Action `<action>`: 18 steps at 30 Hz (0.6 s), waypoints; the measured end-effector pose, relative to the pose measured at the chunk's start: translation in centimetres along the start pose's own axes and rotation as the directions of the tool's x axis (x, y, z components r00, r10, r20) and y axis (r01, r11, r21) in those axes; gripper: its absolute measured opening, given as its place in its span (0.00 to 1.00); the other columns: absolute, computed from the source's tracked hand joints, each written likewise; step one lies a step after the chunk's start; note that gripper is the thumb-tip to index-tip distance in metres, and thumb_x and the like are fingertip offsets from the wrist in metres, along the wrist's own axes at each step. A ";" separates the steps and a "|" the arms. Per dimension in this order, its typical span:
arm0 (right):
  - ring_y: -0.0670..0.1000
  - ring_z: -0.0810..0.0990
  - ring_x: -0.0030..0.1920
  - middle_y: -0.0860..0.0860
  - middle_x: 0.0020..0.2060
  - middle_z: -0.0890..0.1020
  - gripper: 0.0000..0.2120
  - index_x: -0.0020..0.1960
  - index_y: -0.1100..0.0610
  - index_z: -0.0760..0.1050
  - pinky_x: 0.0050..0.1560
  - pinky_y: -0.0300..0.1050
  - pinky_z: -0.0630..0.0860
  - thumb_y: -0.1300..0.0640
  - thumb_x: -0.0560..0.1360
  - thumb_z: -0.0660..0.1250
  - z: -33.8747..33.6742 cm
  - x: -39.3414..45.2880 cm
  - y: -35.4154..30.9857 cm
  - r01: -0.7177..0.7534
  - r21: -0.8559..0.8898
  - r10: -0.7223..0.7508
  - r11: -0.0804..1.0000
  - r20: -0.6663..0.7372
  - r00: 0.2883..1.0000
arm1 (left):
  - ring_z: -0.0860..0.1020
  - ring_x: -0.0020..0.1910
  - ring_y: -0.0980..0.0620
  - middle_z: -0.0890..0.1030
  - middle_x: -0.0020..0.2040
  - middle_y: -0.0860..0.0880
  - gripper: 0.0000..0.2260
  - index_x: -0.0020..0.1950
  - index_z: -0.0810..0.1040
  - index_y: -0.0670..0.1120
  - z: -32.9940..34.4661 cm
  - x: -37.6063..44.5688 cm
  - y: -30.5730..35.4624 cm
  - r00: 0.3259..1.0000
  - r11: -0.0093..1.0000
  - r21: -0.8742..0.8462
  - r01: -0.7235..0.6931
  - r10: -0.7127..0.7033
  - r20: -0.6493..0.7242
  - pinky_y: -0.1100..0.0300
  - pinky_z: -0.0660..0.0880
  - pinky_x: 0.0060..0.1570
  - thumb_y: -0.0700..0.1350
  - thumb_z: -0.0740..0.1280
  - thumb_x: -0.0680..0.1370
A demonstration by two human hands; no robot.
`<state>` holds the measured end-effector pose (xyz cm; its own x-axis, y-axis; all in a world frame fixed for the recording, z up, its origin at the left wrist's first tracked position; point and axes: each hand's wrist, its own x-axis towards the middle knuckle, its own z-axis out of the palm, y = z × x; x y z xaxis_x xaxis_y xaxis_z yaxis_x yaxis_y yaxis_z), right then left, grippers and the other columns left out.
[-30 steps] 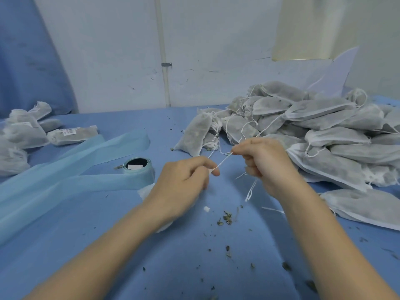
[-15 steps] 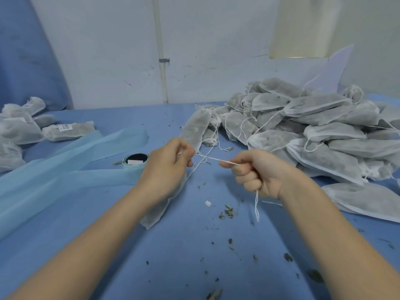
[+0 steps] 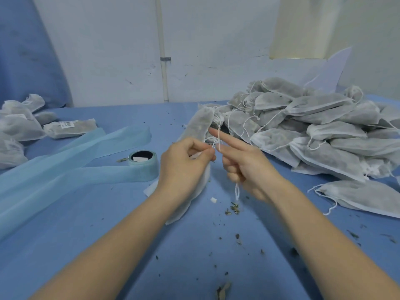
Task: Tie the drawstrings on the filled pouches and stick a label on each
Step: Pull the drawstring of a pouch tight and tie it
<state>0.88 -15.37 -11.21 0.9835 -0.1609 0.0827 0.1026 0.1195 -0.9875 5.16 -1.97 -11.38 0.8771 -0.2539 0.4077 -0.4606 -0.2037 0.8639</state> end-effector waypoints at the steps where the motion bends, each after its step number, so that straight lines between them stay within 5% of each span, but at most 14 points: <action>1: 0.45 0.56 0.25 0.43 0.23 0.61 0.15 0.62 0.46 0.78 0.23 0.35 0.54 0.60 0.79 0.63 0.0 -0.1 0.0 0.037 -0.133 -0.040 0.990 -0.017 0.999 | 0.79 0.41 0.64 0.82 0.35 0.61 0.06 0.37 0.80 0.53 -0.1 0.0 -0.1 1.000 1.000 0.008 -0.002 0.001 0.031 0.68 0.71 0.45 0.48 0.69 0.74; 5: 0.47 0.58 0.27 0.45 0.23 0.61 0.17 0.61 0.43 0.78 0.25 0.35 0.57 0.60 0.78 0.65 0.1 -0.4 0.1 0.083 -0.371 -0.093 0.925 -0.009 0.996 | 0.80 0.41 0.62 0.83 0.35 0.59 0.06 0.37 0.82 0.54 -0.4 -0.1 -0.3 0.998 1.000 -0.006 0.010 -0.010 0.062 0.66 0.72 0.46 0.50 0.70 0.74; 9: 0.43 0.61 0.24 0.44 0.21 0.60 0.19 0.62 0.40 0.76 0.27 0.31 0.60 0.60 0.77 0.65 0.6 -0.3 0.2 0.134 -0.586 -0.156 0.799 0.014 0.988 | 0.77 0.36 0.65 0.81 0.33 0.60 0.09 0.34 0.80 0.57 -0.4 0.2 -0.4 1.000 0.998 0.059 0.000 -0.001 0.028 0.74 0.67 0.38 0.49 0.70 0.74; 15: 0.43 0.67 0.26 0.46 0.23 0.67 0.08 0.52 0.48 0.81 0.34 0.29 0.65 0.57 0.75 0.69 0.4 -0.1 0.8 0.270 -0.749 -0.388 0.605 0.019 0.921 | 0.75 0.34 0.68 0.78 0.29 0.63 0.13 0.32 0.77 0.57 -0.5 0.9 -0.9 0.998 0.994 0.110 -0.019 0.011 0.067 0.76 0.66 0.36 0.48 0.66 0.77; 18: 0.44 0.70 0.27 0.45 0.22 0.70 0.12 0.45 0.46 0.69 0.34 0.30 0.66 0.56 0.73 0.72 0.4 0.1 1.3 0.301 -0.750 -0.463 0.588 -0.008 0.886 | 0.74 0.33 0.68 0.79 0.29 0.64 0.13 0.33 0.79 0.56 -0.4 1.2 -1.4 0.998 0.999 0.030 0.032 -0.033 0.059 0.76 0.66 0.35 0.47 0.66 0.77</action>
<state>1.20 -14.85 -12.44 0.8228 -0.2053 0.5299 0.2448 -0.7134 -0.6566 6.93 -1.56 -12.01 0.8825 -0.3022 0.3605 -0.4363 -0.2396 0.8673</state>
